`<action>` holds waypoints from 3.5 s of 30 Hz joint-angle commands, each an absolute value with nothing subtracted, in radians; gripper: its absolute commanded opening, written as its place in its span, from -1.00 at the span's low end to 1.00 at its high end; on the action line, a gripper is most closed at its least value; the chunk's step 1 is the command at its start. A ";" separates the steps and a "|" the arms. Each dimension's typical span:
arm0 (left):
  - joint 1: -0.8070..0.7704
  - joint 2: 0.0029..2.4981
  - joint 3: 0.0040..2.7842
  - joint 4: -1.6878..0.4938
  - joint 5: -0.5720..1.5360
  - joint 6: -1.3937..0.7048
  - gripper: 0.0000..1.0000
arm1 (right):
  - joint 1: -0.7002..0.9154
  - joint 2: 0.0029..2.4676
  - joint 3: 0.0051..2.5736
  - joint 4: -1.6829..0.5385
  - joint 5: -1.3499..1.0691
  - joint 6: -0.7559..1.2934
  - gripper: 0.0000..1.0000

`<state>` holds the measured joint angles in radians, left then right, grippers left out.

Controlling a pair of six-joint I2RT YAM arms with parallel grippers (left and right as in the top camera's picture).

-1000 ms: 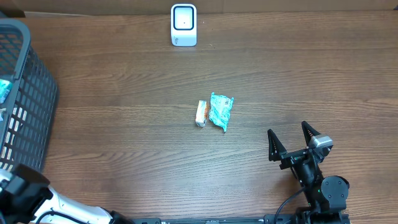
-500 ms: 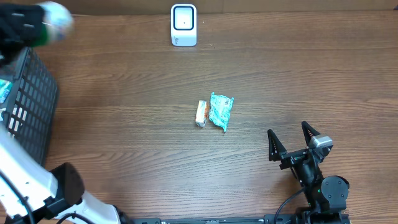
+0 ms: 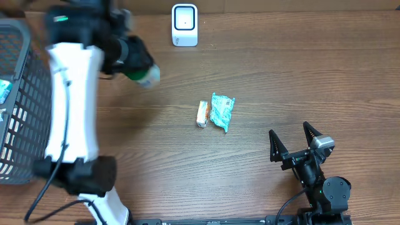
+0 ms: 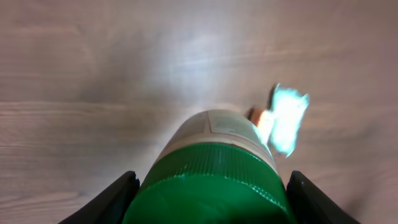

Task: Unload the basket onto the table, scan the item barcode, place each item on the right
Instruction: 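Set the green-capped bottle upright left of the orange pack, then move the left gripper back into the basket toward the clear pouch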

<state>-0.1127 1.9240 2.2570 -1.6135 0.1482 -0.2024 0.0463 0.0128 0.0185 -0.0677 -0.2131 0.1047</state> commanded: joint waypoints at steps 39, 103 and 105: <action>-0.215 2.180 2.698 -1.690 0.041 -0.261 0.88 | 0.044 0.003 0.008 -0.061 -0.215 0.104 1.00; 0.857 1.893 1.443 -0.758 -0.197 0.223 1.00 | 0.044 0.003 0.008 -0.061 -0.215 0.104 1.00; 0.857 1.893 1.422 -0.727 -0.198 0.292 1.00 | 0.044 0.003 0.008 -0.061 -0.215 0.103 1.00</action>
